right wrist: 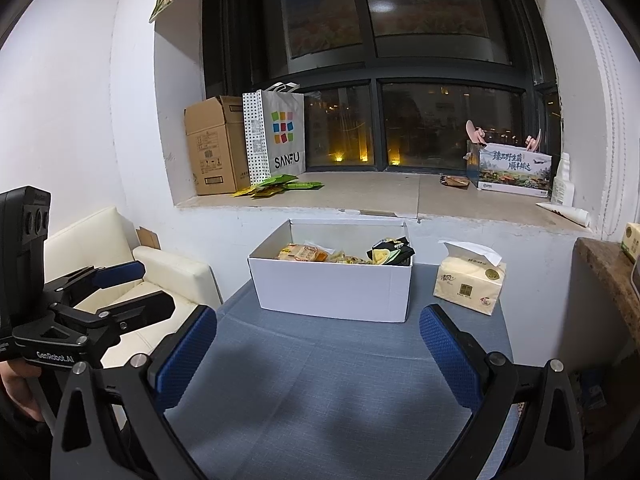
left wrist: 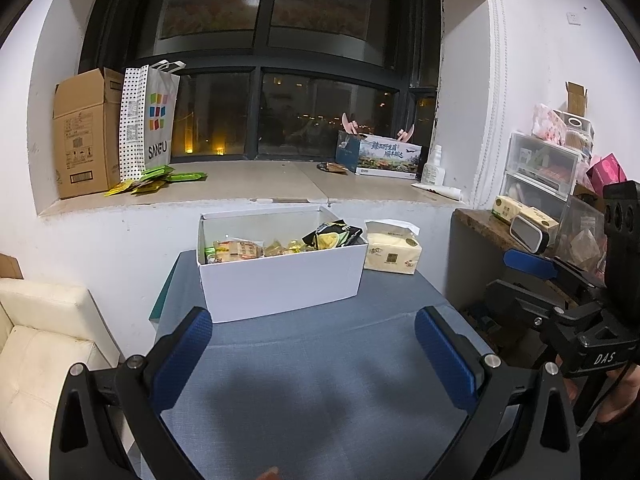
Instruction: Organize snacks
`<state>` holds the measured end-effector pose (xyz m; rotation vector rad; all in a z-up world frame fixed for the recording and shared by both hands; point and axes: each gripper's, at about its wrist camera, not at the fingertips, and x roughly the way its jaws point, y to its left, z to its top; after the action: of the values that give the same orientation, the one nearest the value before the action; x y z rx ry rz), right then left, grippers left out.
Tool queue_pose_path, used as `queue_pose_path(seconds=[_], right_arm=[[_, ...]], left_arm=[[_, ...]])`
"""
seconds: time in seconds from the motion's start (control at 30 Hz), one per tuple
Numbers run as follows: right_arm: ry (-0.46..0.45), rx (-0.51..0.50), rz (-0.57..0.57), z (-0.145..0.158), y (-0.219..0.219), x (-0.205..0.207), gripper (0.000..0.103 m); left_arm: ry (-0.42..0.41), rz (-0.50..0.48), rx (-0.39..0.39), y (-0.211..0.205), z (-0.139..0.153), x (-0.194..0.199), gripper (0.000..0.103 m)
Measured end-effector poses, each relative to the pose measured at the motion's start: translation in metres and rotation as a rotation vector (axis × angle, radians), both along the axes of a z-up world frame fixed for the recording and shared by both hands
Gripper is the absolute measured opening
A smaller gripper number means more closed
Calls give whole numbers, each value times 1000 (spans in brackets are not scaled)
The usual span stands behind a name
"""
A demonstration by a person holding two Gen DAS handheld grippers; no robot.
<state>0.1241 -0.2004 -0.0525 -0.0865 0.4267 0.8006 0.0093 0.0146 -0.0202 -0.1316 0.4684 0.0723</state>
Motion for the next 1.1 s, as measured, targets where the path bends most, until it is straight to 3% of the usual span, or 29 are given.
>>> queue_pose_path(seconds=[1.1], right_arm=[[2, -5, 3, -2, 1, -1, 103]], left_arm=[[4, -2, 8, 0, 1, 2, 103]])
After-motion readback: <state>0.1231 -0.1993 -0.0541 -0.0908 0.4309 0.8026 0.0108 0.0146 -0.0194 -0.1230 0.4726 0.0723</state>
